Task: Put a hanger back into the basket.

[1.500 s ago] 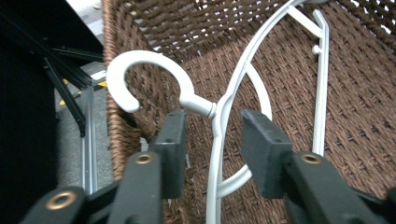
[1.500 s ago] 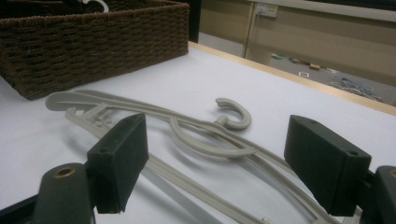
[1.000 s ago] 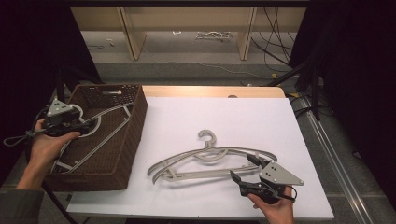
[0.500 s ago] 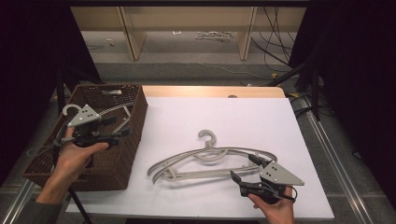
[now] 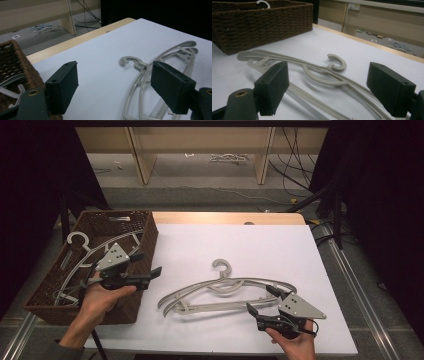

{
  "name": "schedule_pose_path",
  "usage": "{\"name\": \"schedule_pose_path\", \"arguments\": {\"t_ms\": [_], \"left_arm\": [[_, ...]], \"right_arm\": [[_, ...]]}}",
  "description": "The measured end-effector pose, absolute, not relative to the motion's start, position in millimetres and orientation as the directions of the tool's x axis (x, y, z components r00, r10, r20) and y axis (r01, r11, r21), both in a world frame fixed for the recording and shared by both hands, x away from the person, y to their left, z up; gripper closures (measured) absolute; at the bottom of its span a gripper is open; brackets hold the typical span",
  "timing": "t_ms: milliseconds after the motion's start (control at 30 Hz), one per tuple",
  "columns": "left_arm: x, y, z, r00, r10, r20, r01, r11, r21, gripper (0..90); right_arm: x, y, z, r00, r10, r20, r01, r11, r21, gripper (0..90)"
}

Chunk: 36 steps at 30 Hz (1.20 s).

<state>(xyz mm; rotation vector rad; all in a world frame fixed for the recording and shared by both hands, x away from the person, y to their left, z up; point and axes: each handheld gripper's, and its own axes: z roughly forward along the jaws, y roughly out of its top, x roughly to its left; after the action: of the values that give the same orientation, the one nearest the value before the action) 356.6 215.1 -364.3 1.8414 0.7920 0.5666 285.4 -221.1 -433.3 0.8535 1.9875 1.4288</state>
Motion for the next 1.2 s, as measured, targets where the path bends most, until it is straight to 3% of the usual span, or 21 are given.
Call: {"name": "schedule_pose_path", "arguments": {"t_ms": [267, 700, 867, 1200], "left_arm": [[354, 197, -373, 0.697, 0.715, 0.049, 0.260, -0.316, 0.912, 21.9], [355, 175, -383, 0.711, 0.703, 0.001, 0.265, -0.269, 0.926, 21.0], [353, 165, -386, 0.714, 0.699, -0.028, 0.294, -0.264, 0.919, 19.6], [361, 134, -398, 0.762, 0.648, 0.004, 0.290, -0.347, 0.892, 18.1]], "right_arm": [[285, -221, -433, -0.653, 0.755, -0.062, 0.182, 0.236, 0.954, 18.9], [287, -223, -436, -0.660, 0.751, -0.022, 0.206, 0.209, 0.956, 18.8], [288, -221, -438, -0.664, 0.746, -0.052, 0.180, 0.227, 0.957, 18.8], [283, -224, -437, -0.654, 0.755, -0.046, 0.212, 0.241, 0.947, 18.8]]}}
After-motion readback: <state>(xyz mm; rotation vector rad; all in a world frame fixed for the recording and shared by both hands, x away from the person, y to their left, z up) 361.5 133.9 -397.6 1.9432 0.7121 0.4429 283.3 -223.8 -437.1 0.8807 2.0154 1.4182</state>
